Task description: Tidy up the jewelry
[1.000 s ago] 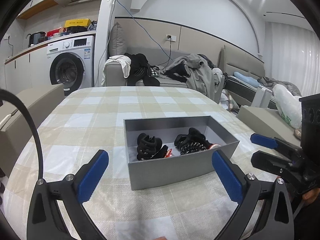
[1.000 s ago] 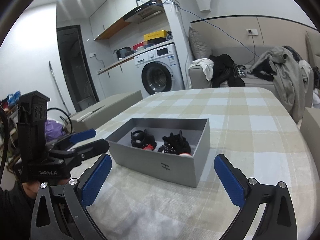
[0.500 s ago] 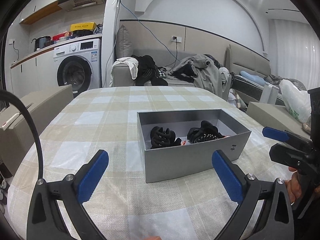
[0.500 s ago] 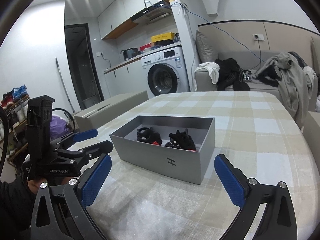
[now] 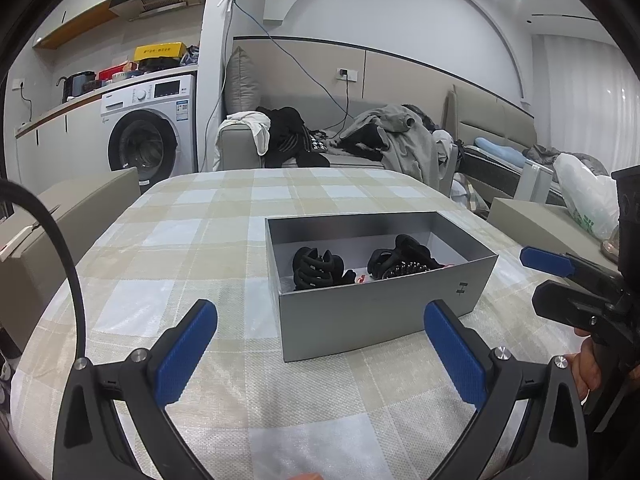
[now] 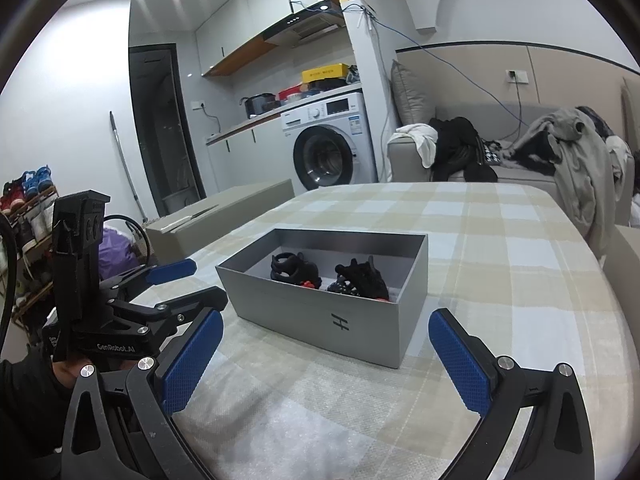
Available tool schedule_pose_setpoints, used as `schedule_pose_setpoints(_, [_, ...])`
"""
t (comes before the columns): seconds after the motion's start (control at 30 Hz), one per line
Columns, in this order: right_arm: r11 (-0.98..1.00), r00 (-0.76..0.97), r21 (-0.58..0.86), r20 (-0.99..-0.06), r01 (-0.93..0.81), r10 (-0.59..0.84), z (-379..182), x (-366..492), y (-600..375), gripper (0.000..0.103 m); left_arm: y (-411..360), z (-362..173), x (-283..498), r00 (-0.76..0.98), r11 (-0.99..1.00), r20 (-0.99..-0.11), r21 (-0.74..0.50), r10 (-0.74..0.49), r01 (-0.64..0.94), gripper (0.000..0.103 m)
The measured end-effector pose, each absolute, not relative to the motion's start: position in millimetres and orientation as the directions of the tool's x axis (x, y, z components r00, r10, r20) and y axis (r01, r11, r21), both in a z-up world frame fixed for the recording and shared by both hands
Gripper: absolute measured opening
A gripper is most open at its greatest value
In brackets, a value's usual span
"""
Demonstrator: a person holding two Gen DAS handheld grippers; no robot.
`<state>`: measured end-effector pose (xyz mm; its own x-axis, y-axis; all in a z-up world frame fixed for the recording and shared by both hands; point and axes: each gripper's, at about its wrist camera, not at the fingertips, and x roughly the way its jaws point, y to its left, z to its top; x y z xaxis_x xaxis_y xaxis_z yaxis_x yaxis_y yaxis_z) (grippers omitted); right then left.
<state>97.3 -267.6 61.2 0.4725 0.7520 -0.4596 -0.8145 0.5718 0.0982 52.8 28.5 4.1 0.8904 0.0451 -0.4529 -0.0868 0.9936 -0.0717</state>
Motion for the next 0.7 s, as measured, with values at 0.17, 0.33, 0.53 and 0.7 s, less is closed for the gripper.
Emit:
schedule_pose_setpoints(0.17, [0.572,0.472,0.098,-0.461,-0.814,0.751,61.2,97.6,-267.4,0.103,29.0,3.3,52.3,0.89,0.994,-0.455,-0.072,0.042,-0.083,0.101])
schedule_pose_setpoints(0.33, [0.574,0.473,0.1,-0.461,-0.813,0.751,61.3,98.6,-267.9,0.103,28.5,3.8,51.8,0.889,0.994,-0.456,-0.069,0.039,-0.079,0.101])
schedule_pose_setpoints(0.53, [0.575,0.473,0.099,-0.463,-0.812,0.749,61.3,99.2,-267.8,0.103,25.8,4.0,52.5,0.889,0.995,-0.457,-0.064,0.04,-0.077,0.101])
schedule_pose_setpoints(0.7, [0.575,0.474,0.099,-0.462,-0.812,0.75,61.2,98.8,-267.6,0.103,25.5,4.2,52.2,0.889,0.995,-0.456,-0.063,0.039,-0.076,0.101])
